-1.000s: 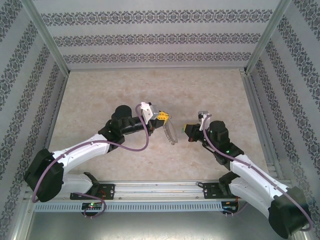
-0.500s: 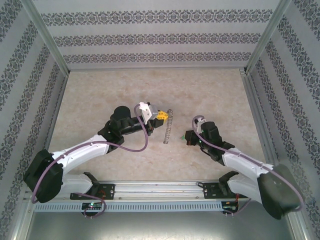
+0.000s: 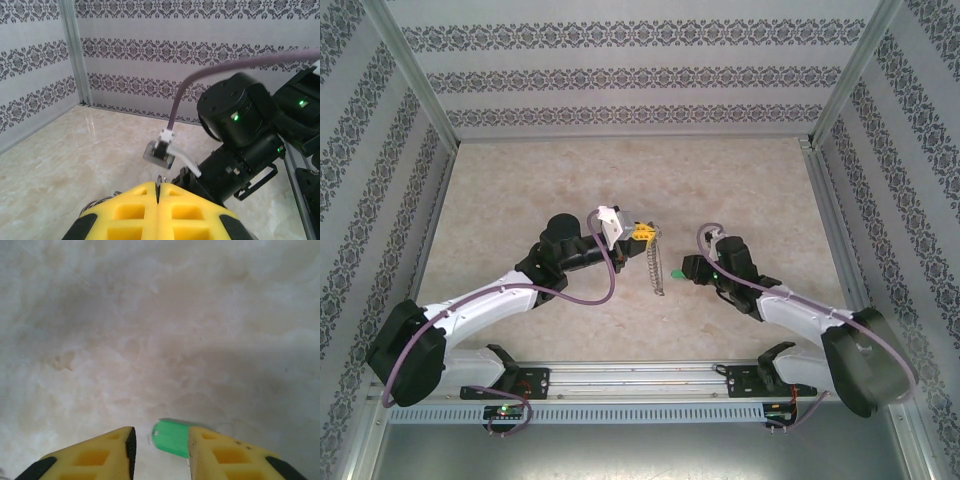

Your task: Put the keys on the keyring

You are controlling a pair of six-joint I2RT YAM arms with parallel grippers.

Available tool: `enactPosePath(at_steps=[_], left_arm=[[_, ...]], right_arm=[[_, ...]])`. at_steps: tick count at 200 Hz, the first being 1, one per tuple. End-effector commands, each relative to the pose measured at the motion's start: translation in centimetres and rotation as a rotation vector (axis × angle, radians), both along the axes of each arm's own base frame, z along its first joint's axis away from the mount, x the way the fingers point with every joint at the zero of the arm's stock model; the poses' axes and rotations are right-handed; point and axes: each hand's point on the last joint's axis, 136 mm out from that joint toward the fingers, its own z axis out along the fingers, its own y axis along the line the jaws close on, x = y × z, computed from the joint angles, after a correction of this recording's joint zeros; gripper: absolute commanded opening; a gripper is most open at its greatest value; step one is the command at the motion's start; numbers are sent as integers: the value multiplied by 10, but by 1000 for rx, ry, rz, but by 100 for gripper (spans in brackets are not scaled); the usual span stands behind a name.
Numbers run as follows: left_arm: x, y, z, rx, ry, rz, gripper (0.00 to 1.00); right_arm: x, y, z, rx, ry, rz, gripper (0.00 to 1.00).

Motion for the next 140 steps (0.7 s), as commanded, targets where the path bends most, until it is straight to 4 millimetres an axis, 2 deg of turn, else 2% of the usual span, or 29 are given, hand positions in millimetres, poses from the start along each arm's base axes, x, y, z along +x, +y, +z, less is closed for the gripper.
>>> enactPosePath(at_steps=[1, 32, 45, 69, 107, 140], left_arm=[[-5, 1, 24, -70, -69, 5, 0], [-4, 0, 24, -93, -63, 4, 0], [-4, 0, 26, -101, -65, 1, 0], [-3, -1, 30, -113, -64, -1, 0], [-3, -2, 34, -122, -62, -8, 0], [-3, -3, 35, -121, -58, -12, 0]], right_arm=[[13, 1, 50, 92, -106, -11, 35], [7, 2, 109, 225, -252, 31, 36], [1, 7, 138, 287, -334, 88, 35], [-15, 19, 177, 366, -450, 208, 35], [-35, 38, 214, 474, -551, 380, 35], [-43, 51, 225, 503, -570, 462, 36]])
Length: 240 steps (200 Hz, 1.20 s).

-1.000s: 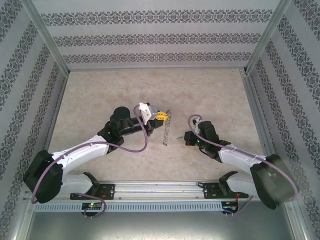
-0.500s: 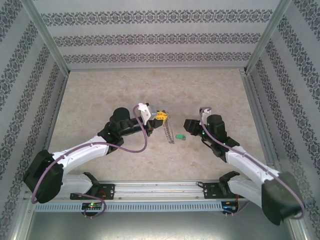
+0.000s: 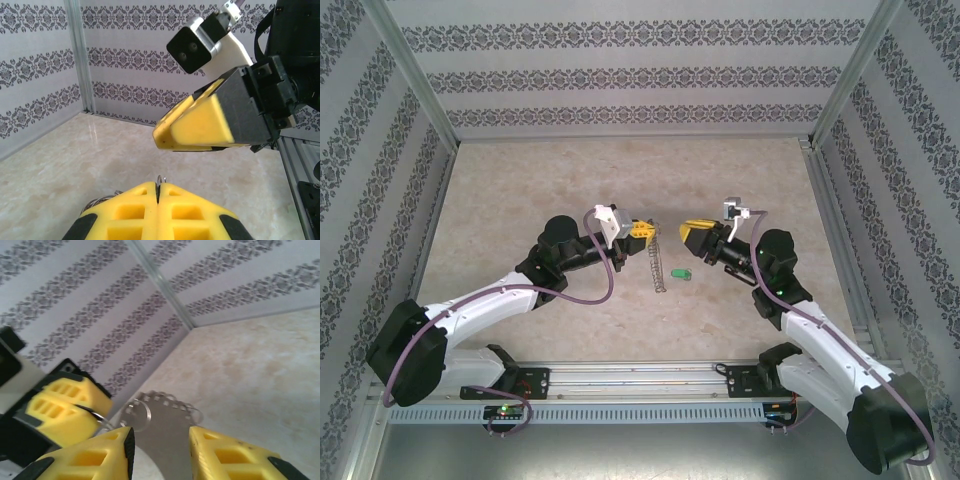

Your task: Put the keys on the keyring

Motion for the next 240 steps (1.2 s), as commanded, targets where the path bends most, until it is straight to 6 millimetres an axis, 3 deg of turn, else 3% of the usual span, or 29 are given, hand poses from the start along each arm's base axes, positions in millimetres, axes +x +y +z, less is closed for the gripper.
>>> enactPosePath(at_steps=[1, 66, 109, 163, 202, 240], left_arm=[[-5, -4, 27, -71, -61, -26, 0], [-5, -5, 28, -69, -63, -27, 0], [-5, -5, 29, -69, -64, -31, 0], [-6, -6, 30, -70, -65, -34, 0], [-6, -6, 30, -72, -64, -35, 0], [-6, -6, 29, -71, -61, -36, 0]], right_arm=[[-18, 16, 39, 53, -122, 126, 36], [-18, 41, 32, 22, -113, 198, 37], [-13, 42, 16, 7, -82, 187, 38], [-10, 47, 17, 16, -84, 202, 37], [-10, 51, 21, 24, -94, 219, 31], [-13, 55, 25, 31, -108, 246, 17]])
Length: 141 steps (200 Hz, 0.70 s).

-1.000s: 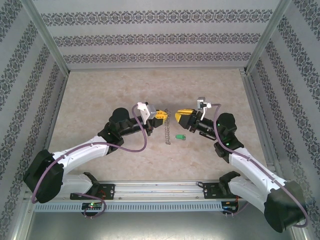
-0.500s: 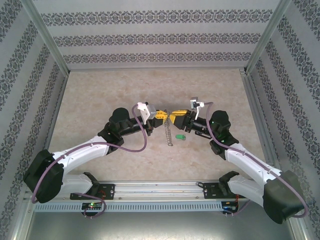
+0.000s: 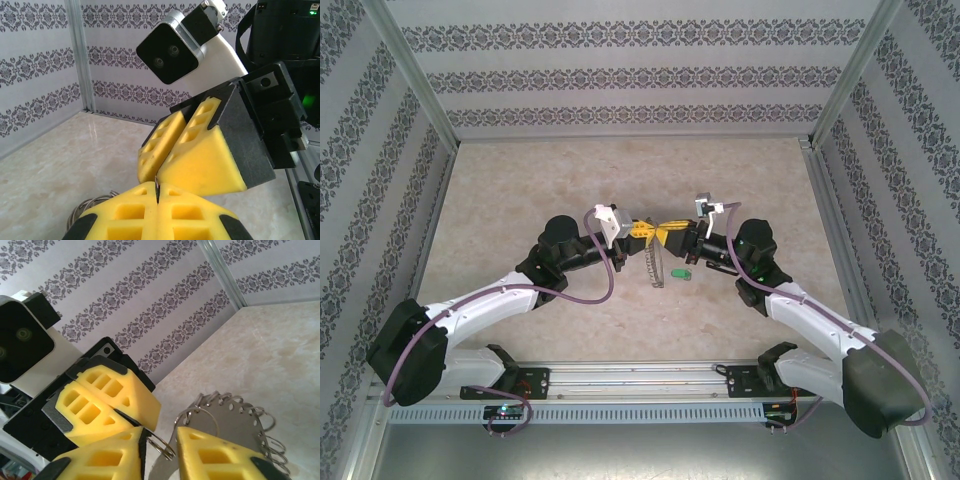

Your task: Put the keys on the keyring

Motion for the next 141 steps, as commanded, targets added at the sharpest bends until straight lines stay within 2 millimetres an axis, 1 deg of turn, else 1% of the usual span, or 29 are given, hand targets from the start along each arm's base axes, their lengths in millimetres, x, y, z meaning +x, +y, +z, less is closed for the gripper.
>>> enactPosePath(at_steps=[1, 41, 66, 101, 117, 141], left_arm=[[-6, -5, 30, -73, -64, -36, 0], [-6, -6, 31, -75, -65, -36, 0], [-5, -6, 30, -75, -64, -37, 0], [-2, -3, 33, -77, -64, -8, 0], [-1, -1, 35, -51, -60, 8, 20], [1, 3, 37, 11, -31, 29, 31]], right_arm=[[-6, 6, 25, 39, -90, 43, 17], [-8, 6, 27, 42, -99, 51, 0], [-8, 5, 29, 43, -108, 45, 0], [-2, 2, 30, 33, -113, 26, 0], [2, -2, 27, 16, -100, 22, 0], [9, -7, 28, -12, -107, 14, 0]])
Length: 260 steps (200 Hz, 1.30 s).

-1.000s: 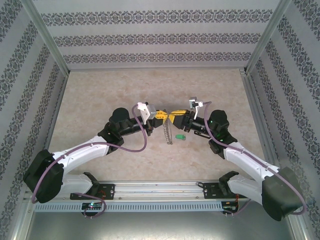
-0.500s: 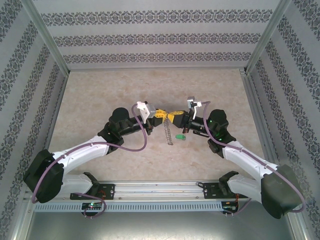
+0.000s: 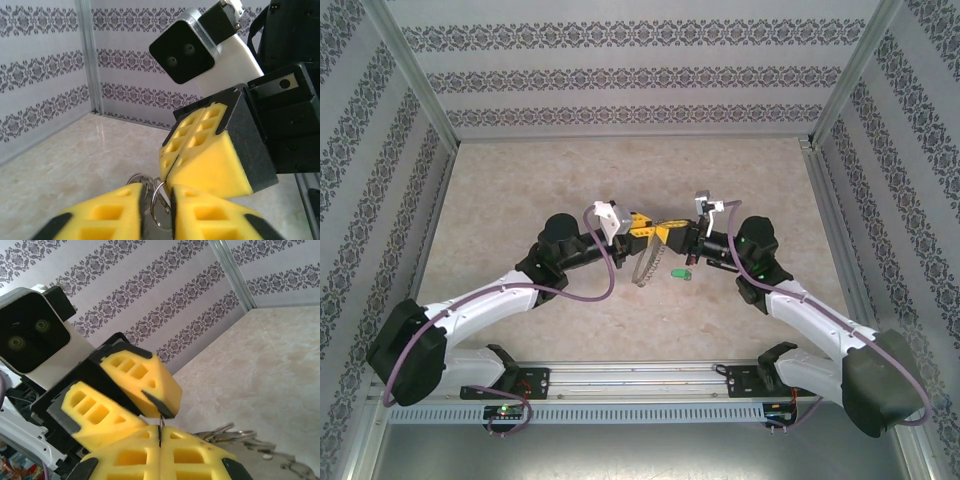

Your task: Put the keys on the keyring

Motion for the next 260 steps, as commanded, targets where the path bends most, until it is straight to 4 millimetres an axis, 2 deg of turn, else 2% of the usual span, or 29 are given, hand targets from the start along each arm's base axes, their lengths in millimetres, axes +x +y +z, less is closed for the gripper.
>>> enactPosePath(at_steps=[1, 43, 72, 145, 205, 260], left_arm=[[-6, 2, 29, 15, -31, -5, 31], [-5, 11, 32, 88, 28, -5, 43], [-7, 13, 31, 129, 98, -72, 49], [8, 30, 39, 69, 274, -203, 50], [13, 21, 29, 39, 363, -285, 46], [13, 14, 29, 13, 414, -359, 41]], right_arm=[[8, -5, 20, -10, -80, -7, 0], [17, -3, 15, -95, -78, 27, 0], [21, -2, 12, -166, -84, 68, 0], [25, -5, 17, -189, -84, 153, 0], [15, 0, 26, -161, -82, 214, 0], [11, 5, 31, -158, -84, 246, 0]])
